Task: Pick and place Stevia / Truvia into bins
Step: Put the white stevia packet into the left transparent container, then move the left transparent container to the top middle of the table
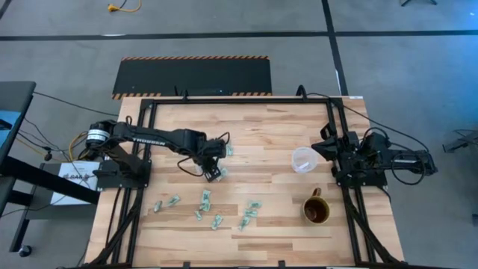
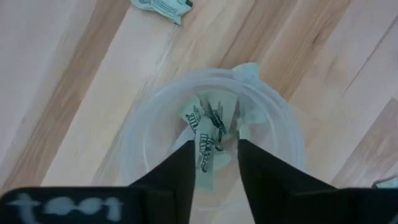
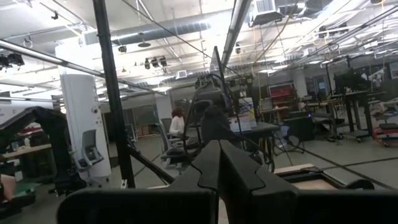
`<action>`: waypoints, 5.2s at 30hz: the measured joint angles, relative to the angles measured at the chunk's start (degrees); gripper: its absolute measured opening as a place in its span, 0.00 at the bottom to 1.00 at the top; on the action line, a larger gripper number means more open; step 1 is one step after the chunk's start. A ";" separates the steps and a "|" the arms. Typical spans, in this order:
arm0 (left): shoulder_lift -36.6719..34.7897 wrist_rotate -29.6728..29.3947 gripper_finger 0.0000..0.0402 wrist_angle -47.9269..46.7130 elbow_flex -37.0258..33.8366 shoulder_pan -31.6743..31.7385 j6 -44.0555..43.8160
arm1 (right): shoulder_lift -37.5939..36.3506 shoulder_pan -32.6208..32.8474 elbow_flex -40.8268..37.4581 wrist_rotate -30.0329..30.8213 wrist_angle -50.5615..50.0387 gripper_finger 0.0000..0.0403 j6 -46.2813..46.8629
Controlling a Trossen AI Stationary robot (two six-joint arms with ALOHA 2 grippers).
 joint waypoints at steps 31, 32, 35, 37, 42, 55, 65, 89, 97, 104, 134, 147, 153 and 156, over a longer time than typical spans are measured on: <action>17.56 7.47 0.37 18.53 5.75 15.86 -9.08 | -0.01 0.00 0.00 -0.01 0.02 0.00 0.00; 18.21 8.86 0.37 18.53 5.75 16.06 -9.18 | 0.00 0.00 0.00 -0.01 0.01 0.00 0.00; 19.76 11.41 0.37 18.06 5.73 16.49 -9.25 | 0.00 0.00 0.00 -0.01 0.02 0.00 0.00; 19.91 11.37 0.37 17.60 5.73 16.69 -9.19 | 0.00 0.00 0.00 -0.01 0.00 0.00 0.00; 19.85 9.89 0.37 16.28 5.73 16.80 -9.31 | -0.01 0.00 0.00 0.00 0.02 0.00 0.00; 20.58 6.99 0.37 17.65 5.75 16.13 -10.27 | 0.00 -0.02 0.00 -0.01 0.02 0.00 0.00; 23.11 10.18 0.37 18.80 5.99 16.53 -9.64 | -0.02 0.00 0.00 0.01 0.04 0.00 0.00; 23.72 7.89 0.00 14.22 11.33 15.43 5.38 | -0.02 0.00 0.00 0.01 0.02 0.00 0.00; 17.11 3.83 0.00 6.76 15.79 10.60 7.05 | -0.02 -0.02 0.00 0.01 0.02 0.00 0.00; 7.86 -3.82 0.00 -3.01 15.80 3.68 3.95 | -0.02 -0.02 0.00 0.01 0.04 0.00 0.00; 2.51 -3.48 0.15 -3.72 0.19 -2.42 -5.31 | -0.02 -0.02 0.00 0.01 0.02 0.00 0.00; 2.74 -3.89 0.31 -0.20 -0.02 -0.89 -2.00 | -0.02 -0.02 0.00 0.00 0.02 0.00 0.00; 2.89 -3.54 0.28 0.69 -0.02 0.26 -1.26 | -0.02 0.00 0.00 -0.01 0.01 0.00 0.00; 2.91 -3.58 0.27 0.69 -0.02 1.04 0.09 | -0.02 0.00 0.00 0.00 0.00 0.00 0.00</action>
